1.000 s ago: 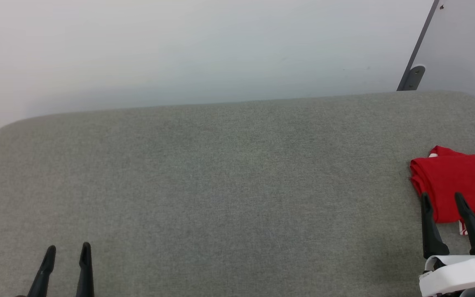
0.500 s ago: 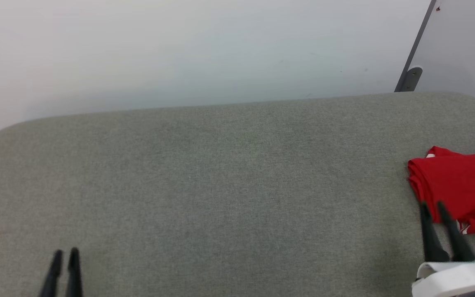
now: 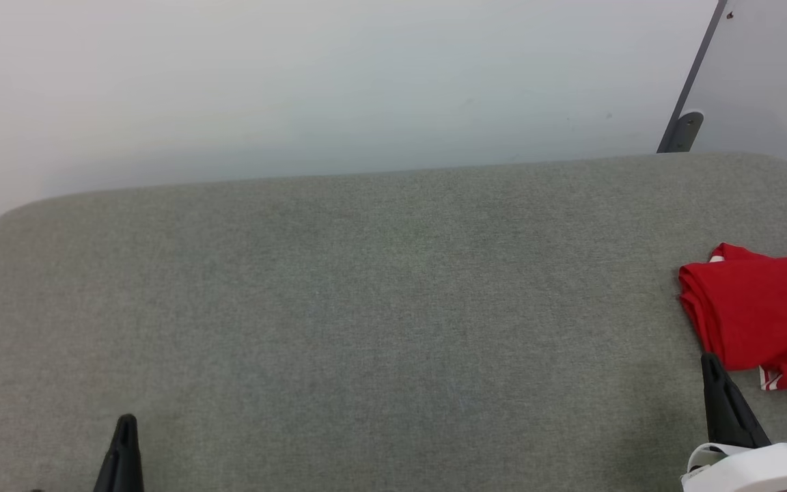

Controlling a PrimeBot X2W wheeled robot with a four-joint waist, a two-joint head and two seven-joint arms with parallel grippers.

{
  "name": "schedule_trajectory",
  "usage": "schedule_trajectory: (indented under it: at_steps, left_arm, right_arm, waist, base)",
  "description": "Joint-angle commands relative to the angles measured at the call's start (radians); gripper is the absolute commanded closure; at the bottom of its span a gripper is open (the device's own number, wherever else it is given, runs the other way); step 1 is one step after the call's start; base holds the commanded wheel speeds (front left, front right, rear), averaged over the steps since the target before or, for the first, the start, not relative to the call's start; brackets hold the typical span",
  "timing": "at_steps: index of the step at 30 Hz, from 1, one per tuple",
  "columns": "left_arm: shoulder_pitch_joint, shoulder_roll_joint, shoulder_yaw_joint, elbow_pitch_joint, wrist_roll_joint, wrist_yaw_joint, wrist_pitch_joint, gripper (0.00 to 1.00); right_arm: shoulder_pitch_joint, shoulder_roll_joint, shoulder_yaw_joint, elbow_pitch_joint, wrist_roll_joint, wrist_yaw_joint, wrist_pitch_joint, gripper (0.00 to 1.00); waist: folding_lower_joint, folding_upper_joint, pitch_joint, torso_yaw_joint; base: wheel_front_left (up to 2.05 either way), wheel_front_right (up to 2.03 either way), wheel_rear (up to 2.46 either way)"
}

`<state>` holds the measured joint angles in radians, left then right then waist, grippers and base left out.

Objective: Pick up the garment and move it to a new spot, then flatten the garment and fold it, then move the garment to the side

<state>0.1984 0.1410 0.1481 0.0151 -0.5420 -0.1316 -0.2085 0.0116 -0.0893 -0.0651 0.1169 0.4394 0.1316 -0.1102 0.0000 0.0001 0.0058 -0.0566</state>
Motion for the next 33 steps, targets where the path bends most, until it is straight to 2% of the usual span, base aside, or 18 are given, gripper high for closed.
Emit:
schedule_trajectory:
  at_steps: [1,13,33]
  left_arm:
    - [-0.030,0.005,0.001,-0.003,-0.047,0.000,0.010,1.00]
    - [-0.078,-0.007,-0.010,0.036,-0.224,0.000,0.058,1.00]
    - [-0.141,-0.025,-0.023,0.087,-0.459,0.001,0.125,1.00]
  right_arm:
    - [-0.031,-0.003,-0.009,-0.009,0.052,0.000,0.009,1.00]
    - [-0.047,0.004,-0.015,0.013,0.241,0.000,0.044,1.00]
    - [-0.069,0.014,-0.024,0.043,0.493,-0.001,0.093,1.00]
  waist:
    - [0.0000,-0.0001,0.000,0.001]
    - [0.0000,-0.0001,0.000,0.007]
    - [0.0000,-0.0001,-0.001,0.017]
  base:
    - [0.00,0.00,0.00]
    - [0.00,0.00,0.00]
    - [0.00,0.00,0.00]
